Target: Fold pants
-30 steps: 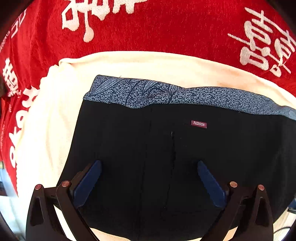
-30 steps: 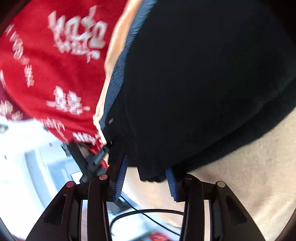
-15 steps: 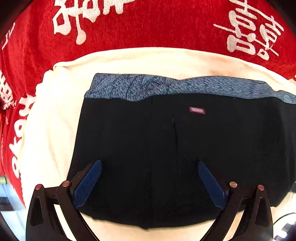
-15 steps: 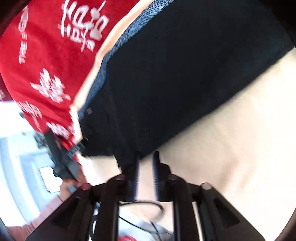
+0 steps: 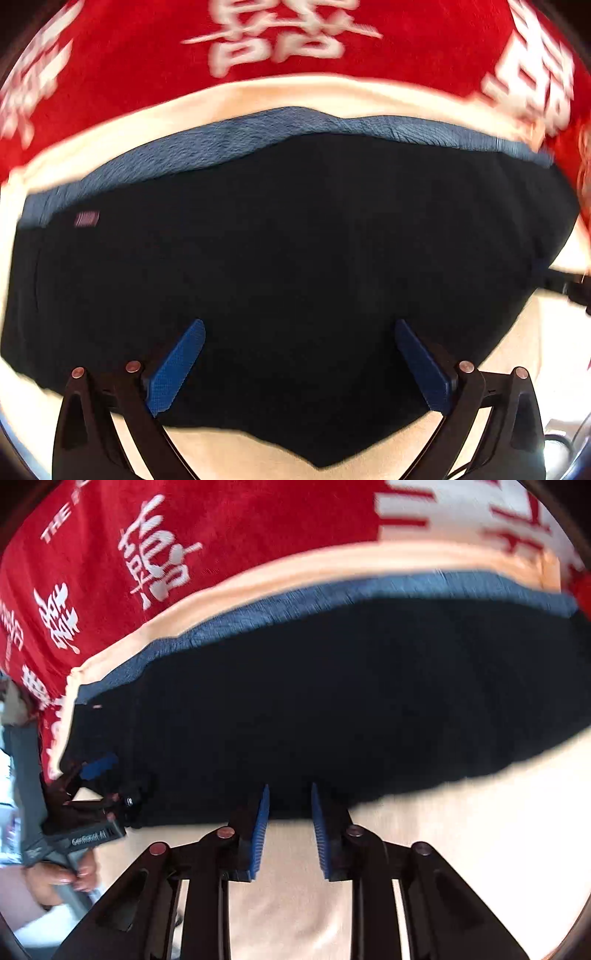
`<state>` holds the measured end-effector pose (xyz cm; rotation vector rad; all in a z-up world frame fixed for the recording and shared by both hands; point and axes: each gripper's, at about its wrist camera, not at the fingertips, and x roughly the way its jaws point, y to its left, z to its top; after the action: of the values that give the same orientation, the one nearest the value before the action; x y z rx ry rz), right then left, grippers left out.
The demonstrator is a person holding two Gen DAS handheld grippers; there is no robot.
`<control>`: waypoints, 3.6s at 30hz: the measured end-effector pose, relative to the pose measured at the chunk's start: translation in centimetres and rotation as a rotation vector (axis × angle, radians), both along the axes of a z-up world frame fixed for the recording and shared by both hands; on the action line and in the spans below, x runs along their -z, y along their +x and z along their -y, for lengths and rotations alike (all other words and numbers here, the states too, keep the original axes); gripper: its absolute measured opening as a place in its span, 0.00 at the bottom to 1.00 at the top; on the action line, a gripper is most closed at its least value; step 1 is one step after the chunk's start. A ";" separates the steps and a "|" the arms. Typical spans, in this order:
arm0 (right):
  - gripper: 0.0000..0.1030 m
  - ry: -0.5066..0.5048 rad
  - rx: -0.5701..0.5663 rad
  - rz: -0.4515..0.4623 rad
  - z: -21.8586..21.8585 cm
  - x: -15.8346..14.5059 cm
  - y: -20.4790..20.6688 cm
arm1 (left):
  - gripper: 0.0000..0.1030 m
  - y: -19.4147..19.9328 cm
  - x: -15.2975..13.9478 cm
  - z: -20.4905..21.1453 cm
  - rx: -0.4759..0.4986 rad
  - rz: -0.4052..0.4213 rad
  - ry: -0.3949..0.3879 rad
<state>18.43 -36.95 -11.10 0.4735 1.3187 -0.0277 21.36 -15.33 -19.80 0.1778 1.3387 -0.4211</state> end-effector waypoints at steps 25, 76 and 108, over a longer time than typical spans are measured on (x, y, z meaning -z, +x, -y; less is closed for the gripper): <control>0.26 -0.236 -0.014 0.116 10.4 0.1 10.9 | 1.00 13.2 1.5 -0.8 -0.233 0.135 0.145; 0.47 0.154 0.574 0.027 25.2 -3.5 -12.7 | 1.00 -1.4 -2.6 17.1 -0.046 0.005 0.201; 0.62 0.298 0.409 -0.105 16.8 -0.9 -15.6 | 1.00 0.6 -1.8 18.7 -0.044 0.022 0.290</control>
<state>2.85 -53.72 -10.23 1.0027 1.3149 -0.1999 21.94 -34.04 -17.99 0.3918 1.3755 -0.1854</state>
